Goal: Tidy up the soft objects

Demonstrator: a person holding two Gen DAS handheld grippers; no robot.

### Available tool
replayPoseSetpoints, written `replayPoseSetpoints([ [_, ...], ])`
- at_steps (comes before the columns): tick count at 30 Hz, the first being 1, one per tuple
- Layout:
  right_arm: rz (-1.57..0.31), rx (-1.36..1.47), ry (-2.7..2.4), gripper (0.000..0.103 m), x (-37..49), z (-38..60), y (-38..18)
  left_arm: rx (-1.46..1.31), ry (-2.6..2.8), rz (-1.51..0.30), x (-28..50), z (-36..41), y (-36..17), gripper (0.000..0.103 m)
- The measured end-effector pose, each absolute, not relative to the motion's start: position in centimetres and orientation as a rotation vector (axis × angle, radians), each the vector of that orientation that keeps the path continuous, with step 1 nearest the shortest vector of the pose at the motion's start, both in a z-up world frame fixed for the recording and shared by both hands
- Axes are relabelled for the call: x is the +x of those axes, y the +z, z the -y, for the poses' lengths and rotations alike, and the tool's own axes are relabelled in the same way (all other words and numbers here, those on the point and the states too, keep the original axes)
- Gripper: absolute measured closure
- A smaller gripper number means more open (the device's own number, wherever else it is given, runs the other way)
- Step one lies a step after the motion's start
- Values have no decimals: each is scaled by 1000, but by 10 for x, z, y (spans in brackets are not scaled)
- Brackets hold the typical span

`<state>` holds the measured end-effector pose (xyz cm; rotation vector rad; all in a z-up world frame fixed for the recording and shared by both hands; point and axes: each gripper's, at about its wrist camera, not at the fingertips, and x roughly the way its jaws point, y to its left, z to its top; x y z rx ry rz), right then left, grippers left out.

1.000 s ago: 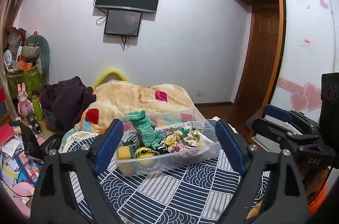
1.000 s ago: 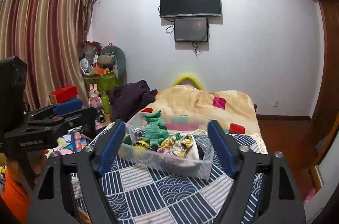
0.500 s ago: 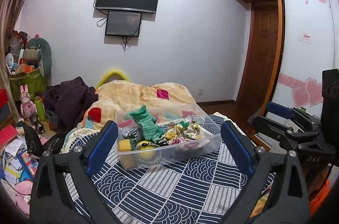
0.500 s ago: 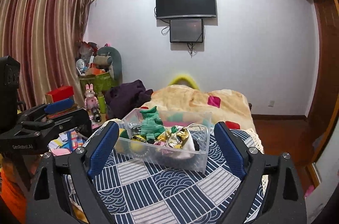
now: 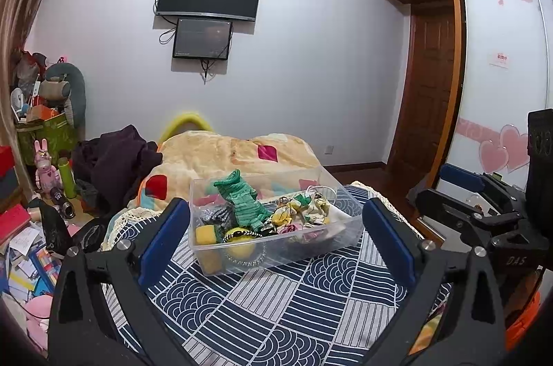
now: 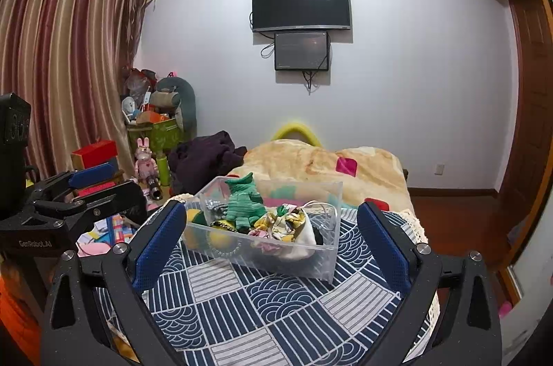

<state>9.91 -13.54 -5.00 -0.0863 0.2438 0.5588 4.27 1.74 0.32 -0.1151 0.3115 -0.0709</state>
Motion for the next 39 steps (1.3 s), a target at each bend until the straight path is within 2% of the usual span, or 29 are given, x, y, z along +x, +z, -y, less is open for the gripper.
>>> replayPoseSetpoints([
  [39, -239, -81, 562, 4, 97, 136, -47, -112, -69, -311, 38, -17, 4, 1],
])
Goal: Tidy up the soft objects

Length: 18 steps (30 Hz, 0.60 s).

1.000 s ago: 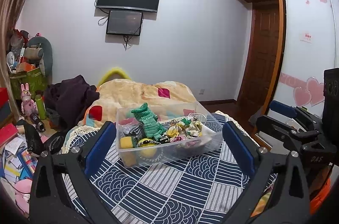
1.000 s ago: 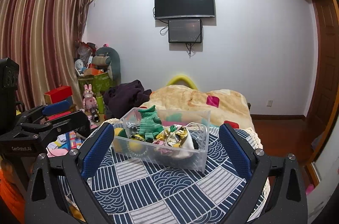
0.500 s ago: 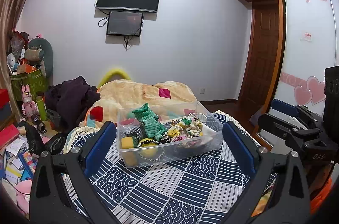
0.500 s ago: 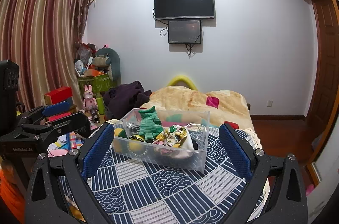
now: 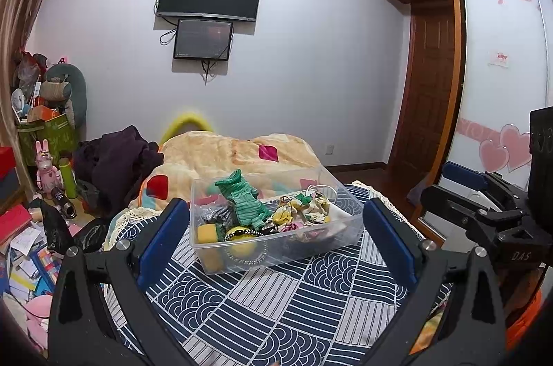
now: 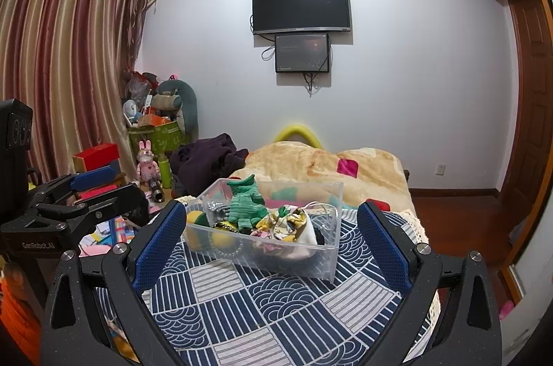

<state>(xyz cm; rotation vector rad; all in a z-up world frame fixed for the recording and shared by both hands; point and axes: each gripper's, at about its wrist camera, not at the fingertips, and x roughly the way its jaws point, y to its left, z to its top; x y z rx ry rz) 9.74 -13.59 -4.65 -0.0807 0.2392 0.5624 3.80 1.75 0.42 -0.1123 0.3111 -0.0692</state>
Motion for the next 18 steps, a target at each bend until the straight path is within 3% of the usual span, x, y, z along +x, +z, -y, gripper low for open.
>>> replayPoseSetpoints([
  [18, -249, -83, 570, 4, 96, 132, -48, -109, -89, -308, 36, -16, 4, 1],
])
